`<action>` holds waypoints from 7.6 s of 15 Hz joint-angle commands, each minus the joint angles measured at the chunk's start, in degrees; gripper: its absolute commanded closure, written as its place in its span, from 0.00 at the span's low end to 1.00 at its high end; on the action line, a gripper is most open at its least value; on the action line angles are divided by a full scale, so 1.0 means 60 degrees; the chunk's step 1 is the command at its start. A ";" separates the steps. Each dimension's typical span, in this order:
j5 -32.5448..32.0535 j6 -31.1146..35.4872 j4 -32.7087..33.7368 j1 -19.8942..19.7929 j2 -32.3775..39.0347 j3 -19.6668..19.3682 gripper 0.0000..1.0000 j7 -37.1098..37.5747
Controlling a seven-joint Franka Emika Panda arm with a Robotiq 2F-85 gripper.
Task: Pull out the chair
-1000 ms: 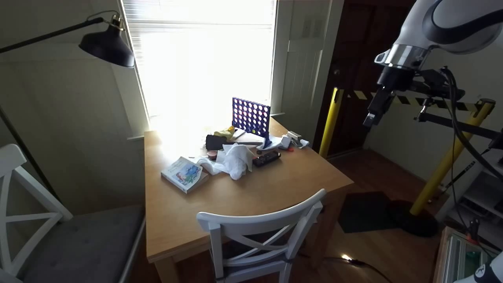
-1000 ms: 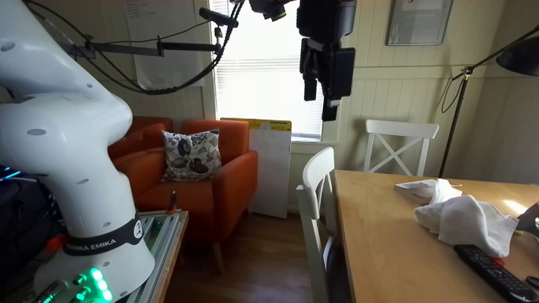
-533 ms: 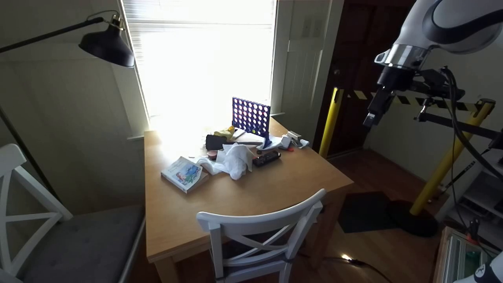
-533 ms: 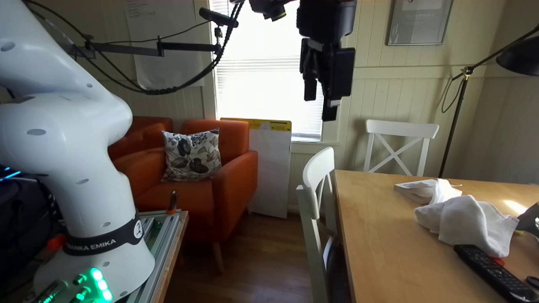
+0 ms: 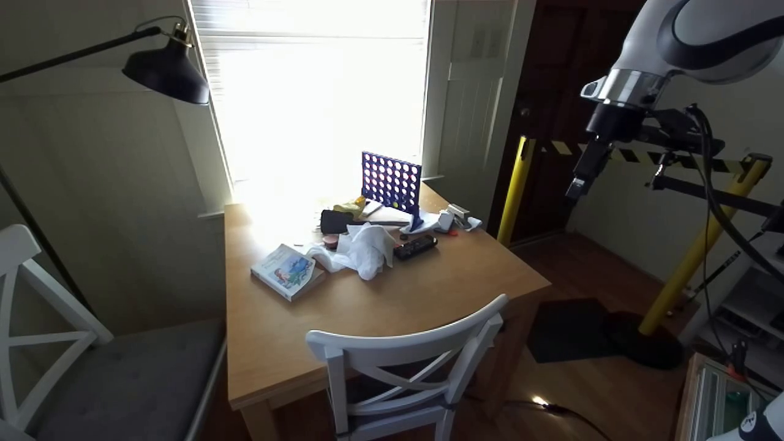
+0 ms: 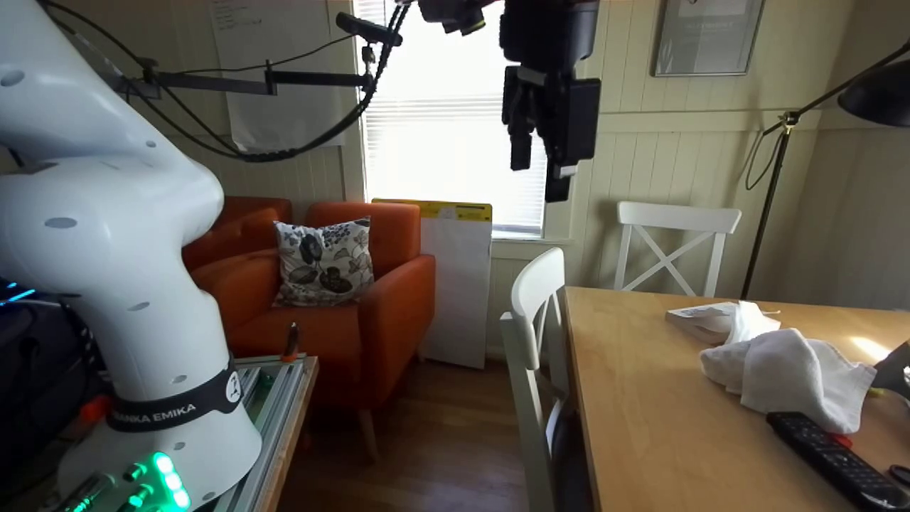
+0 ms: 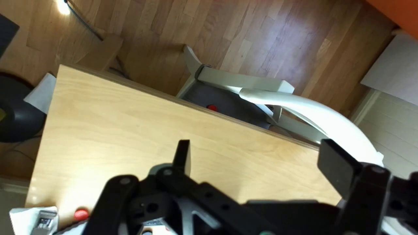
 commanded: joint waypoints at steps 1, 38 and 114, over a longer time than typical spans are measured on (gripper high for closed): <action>-0.0225 -0.0133 -0.0360 0.0226 -0.0366 0.0735 0.00 -0.0825; -0.3552 0.5040 -0.0326 0.2540 0.2924 0.4420 0.00 -0.1235; -0.4922 0.7499 0.0006 0.2762 0.6389 0.5328 0.93 0.0023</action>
